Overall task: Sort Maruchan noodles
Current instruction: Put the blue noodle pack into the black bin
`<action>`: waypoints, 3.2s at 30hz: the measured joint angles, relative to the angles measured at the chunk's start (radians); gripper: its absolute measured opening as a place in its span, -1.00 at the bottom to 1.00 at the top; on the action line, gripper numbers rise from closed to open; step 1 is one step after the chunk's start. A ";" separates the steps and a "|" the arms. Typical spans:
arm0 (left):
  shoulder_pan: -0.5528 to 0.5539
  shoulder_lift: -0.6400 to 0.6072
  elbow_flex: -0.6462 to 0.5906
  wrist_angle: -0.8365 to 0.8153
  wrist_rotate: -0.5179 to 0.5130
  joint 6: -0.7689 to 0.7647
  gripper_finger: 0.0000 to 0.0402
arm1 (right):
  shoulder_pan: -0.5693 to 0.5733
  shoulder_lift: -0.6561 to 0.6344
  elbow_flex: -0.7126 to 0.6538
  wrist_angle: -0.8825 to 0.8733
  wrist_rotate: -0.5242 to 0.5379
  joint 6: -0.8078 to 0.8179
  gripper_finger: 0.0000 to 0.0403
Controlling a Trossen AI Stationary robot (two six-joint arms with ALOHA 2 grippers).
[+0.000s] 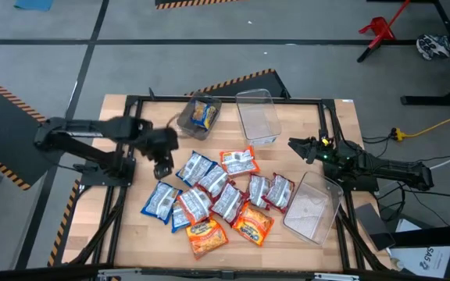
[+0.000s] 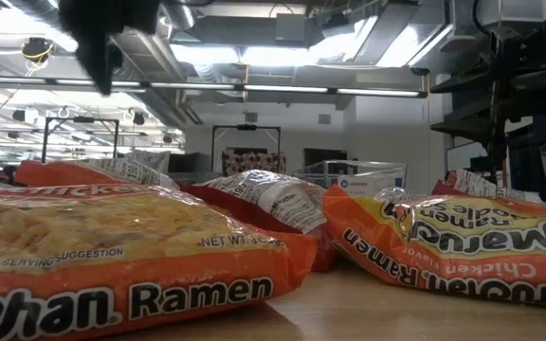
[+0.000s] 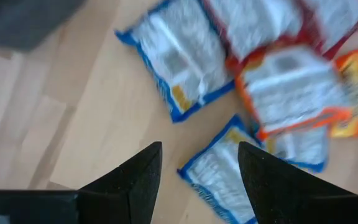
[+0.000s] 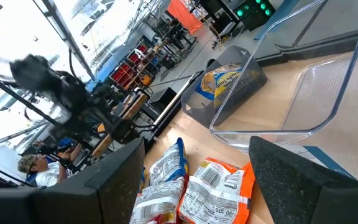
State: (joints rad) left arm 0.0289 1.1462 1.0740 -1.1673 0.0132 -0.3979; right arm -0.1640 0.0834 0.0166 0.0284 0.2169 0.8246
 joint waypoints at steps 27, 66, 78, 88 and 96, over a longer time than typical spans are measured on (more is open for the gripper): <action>-0.071 -0.003 -0.639 0.532 0.235 -0.123 0.02 | 0.000 0.000 0.000 0.000 0.000 0.004 0.38; -0.071 0.004 -0.354 0.307 0.088 -0.356 -0.99 | 0.000 0.000 0.000 0.000 0.001 -0.006 0.38; -0.010 0.003 -0.132 0.262 -0.088 -0.331 -1.00 | 0.000 0.000 0.000 0.000 0.002 -0.020 0.38; 0.133 0.002 0.028 0.265 -0.238 -0.203 -1.00 | 0.000 0.000 0.000 0.000 0.003 -0.020 0.38; 0.287 0.001 0.085 0.428 -0.378 0.040 -1.00 | 0.000 0.000 0.000 0.000 0.004 -0.022 0.38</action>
State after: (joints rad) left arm 0.3163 1.1477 1.1587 -0.7396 -0.3646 -0.3578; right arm -0.1640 0.0834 0.0165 0.0286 0.2207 0.8024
